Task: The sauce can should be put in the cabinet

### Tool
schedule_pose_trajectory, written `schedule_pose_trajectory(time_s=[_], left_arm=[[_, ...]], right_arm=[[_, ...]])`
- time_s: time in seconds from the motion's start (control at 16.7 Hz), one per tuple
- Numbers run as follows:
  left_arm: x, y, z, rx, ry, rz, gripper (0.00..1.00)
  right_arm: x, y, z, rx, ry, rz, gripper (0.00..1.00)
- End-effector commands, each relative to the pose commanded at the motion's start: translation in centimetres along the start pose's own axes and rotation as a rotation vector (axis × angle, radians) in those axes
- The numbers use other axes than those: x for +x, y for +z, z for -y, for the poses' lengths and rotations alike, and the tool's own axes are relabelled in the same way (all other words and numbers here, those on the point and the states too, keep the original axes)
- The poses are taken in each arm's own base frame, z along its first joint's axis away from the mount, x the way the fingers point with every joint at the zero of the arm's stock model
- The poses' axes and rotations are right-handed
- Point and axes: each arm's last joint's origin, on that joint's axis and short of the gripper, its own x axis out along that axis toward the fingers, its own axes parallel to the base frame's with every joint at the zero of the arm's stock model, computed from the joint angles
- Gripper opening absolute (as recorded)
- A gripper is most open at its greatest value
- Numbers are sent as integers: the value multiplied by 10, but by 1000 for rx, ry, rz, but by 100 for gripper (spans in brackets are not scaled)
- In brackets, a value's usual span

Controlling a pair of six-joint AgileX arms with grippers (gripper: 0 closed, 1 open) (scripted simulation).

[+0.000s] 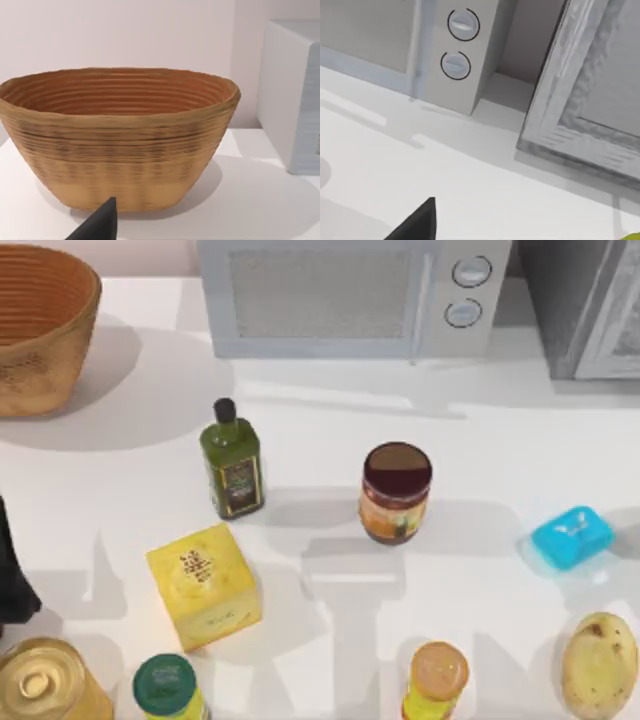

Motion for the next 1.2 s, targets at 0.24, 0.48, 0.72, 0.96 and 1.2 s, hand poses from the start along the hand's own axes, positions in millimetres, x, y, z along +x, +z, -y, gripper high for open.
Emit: schedule_pose_trajectory(time_s=[0.24, 0.48, 0.72, 0.96, 1.2], left_arm=[[0, 0, 0, 0, 0, 0, 100], [0, 0, 0, 0, 0, 0, 100], [0, 0, 0, 0, 0, 0, 100], [0, 0, 0, 0, 0, 0, 100], [0, 0, 0, 0, 0, 0, 100]], right_arm=[[43, 36, 2, -181, 279, -159, 100], [117, 51, -6, -325, 614, -270, 100], [196, 34, -27, -395, 927, -311, 100], [251, 4, -50, -410, 1143, -299, 100], [274, -13, -62, -410, 1233, -274, 100]])
